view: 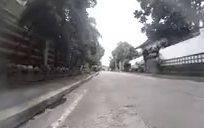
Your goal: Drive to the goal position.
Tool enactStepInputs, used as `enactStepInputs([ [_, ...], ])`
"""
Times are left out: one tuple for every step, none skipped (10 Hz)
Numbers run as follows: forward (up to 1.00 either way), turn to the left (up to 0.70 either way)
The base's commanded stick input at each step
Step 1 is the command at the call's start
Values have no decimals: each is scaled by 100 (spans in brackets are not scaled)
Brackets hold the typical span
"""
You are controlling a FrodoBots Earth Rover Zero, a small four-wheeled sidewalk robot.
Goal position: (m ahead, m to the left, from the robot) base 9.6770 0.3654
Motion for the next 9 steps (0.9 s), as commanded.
enactStepInputs([
  [70, 0],
  [70, 0],
  [70, 0],
  [70, 0],
  [70, 0],
  [70, 0],
  [70, 0],
  [70, 0],
  [70, 0],
])
